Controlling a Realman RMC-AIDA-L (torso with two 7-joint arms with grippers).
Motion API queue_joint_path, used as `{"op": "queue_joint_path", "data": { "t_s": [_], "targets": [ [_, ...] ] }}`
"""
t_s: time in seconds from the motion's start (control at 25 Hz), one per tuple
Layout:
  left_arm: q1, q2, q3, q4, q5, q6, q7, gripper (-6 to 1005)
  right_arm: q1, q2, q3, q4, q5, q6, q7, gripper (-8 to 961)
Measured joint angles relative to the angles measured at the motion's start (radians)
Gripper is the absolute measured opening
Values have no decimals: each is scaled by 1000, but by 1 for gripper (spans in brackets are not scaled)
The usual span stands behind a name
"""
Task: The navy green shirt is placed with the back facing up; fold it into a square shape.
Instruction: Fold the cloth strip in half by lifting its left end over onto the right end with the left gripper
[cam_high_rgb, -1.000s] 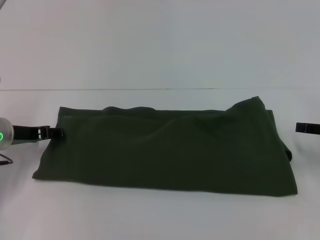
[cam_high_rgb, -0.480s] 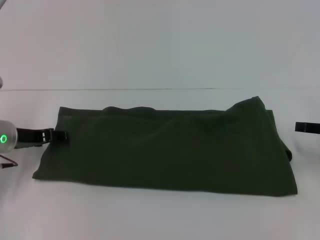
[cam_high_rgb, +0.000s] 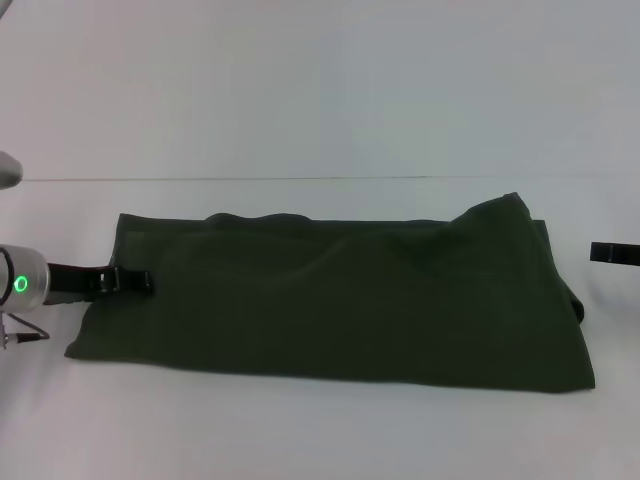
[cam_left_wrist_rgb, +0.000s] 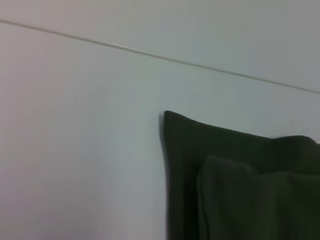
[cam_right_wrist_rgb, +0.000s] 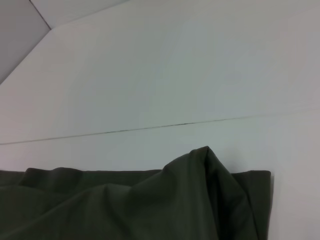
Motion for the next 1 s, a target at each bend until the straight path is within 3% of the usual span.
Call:
{"op": "queue_joint_path", "data": {
  "t_s": [0.52,0.72,1.0],
  "targets": [
    [-2,1,-3,-15,-40,20,59,830,-5,-1,-1,1,-14,0,-4,593],
    [3,4,-2,0,-29,35,61,621,-7,-1,-1,2,-14,-1,-4,592],
    [7,-6,6,24,10,30,53,418,-8,-1,-1,1,-14,-10,-4,592]
  ]
}}
